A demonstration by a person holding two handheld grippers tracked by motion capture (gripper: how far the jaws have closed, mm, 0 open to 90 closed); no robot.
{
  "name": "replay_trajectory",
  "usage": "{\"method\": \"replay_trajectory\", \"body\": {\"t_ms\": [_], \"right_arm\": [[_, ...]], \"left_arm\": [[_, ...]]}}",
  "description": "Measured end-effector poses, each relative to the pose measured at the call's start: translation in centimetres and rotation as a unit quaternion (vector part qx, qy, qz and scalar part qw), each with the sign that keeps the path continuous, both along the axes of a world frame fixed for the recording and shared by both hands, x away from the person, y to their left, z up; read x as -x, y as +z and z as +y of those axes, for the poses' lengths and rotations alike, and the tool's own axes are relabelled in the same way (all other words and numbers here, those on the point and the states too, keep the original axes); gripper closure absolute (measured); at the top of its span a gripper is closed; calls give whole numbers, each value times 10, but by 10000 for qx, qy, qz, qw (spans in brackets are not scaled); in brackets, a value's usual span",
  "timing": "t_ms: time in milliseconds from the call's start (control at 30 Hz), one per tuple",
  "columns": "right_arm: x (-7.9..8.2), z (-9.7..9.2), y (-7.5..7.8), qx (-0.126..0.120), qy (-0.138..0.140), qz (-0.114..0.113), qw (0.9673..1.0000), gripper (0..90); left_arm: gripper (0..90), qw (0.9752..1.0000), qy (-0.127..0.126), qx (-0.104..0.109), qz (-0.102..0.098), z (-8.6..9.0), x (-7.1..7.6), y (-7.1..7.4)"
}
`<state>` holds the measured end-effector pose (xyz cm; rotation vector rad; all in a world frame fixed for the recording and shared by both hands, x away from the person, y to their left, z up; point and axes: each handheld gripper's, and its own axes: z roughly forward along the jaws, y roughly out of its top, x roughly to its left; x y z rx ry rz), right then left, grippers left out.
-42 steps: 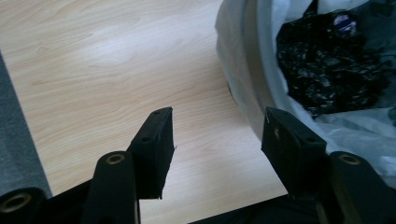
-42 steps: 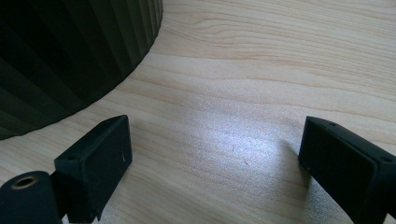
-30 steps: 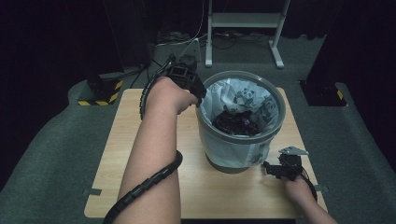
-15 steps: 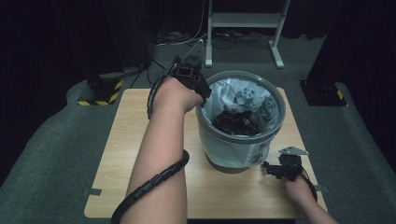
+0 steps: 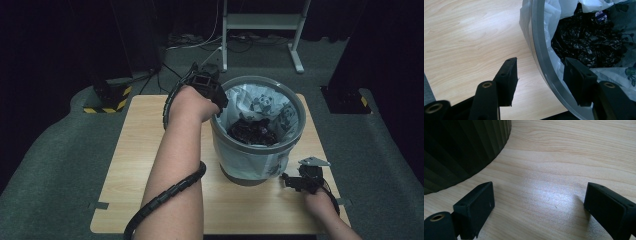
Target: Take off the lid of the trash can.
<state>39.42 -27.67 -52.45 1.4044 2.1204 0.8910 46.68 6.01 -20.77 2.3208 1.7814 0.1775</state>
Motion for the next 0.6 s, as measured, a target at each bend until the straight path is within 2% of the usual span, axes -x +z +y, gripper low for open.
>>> {"method": "replay_trajectory", "body": {"t_ms": [267, 367, 600], "right_arm": [[0, 0, 0, -7, -2, -7, 10000, 93], [0, 0, 0, -5, -5, -7, 10000, 93], [0, 0, 0, -6, -4, -6, 10000, 93]], "left_arm": [[481, 10000, 11, 31, 6, -1, -1, -1], [544, 10000, -57, 2, -28, -3, -1, -2], [590, 9999, -118, -74, 54, -10, -4, -9]]}}
